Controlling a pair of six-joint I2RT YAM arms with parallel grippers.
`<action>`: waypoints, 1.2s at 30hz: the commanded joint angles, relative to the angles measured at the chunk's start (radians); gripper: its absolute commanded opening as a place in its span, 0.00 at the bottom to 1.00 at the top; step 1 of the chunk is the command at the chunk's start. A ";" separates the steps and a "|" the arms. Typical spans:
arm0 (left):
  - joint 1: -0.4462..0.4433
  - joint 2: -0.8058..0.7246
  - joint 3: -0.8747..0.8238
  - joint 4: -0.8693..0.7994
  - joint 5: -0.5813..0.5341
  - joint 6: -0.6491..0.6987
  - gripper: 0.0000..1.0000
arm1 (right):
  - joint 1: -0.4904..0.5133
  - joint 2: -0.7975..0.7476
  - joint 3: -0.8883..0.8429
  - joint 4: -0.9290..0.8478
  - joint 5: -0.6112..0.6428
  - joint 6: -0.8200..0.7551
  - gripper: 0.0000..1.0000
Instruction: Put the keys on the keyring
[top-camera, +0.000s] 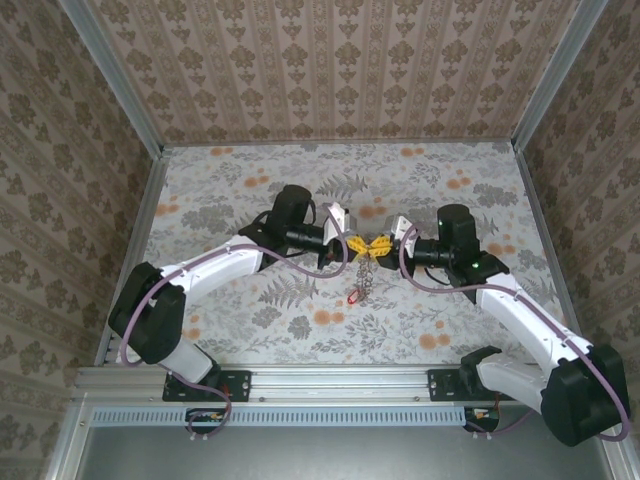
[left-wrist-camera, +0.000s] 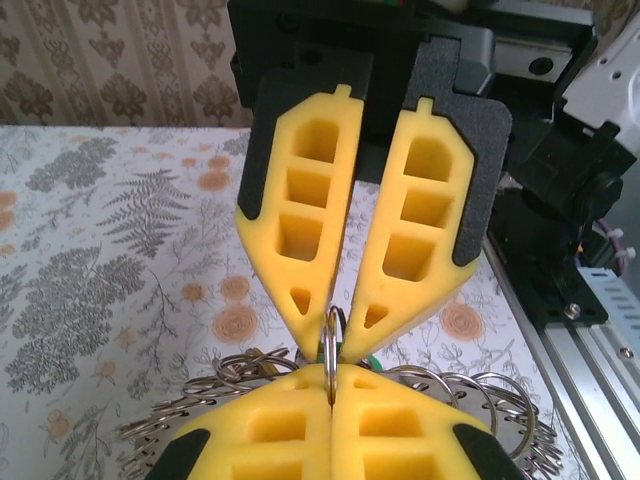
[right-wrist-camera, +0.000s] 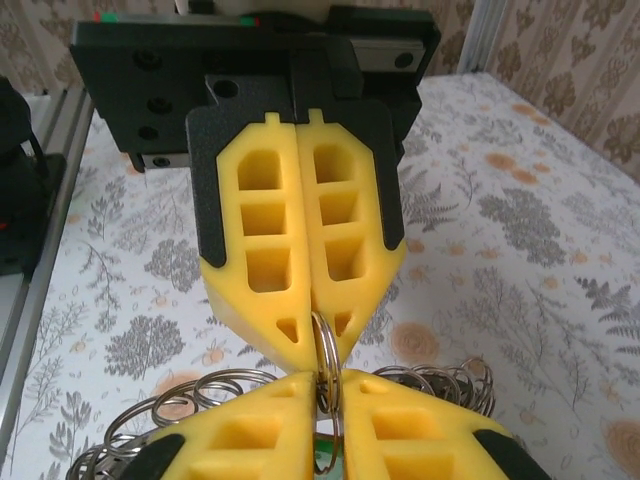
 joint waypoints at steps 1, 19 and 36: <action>0.002 -0.024 -0.013 0.144 0.110 -0.068 0.00 | -0.010 0.016 -0.011 0.071 -0.045 0.038 0.11; -0.025 -0.016 0.112 -0.312 -0.136 0.221 0.22 | 0.039 0.024 0.152 -0.285 0.091 -0.176 0.00; -0.059 -0.014 0.127 -0.281 -0.206 0.232 0.19 | 0.114 0.044 0.226 -0.410 0.227 -0.235 0.00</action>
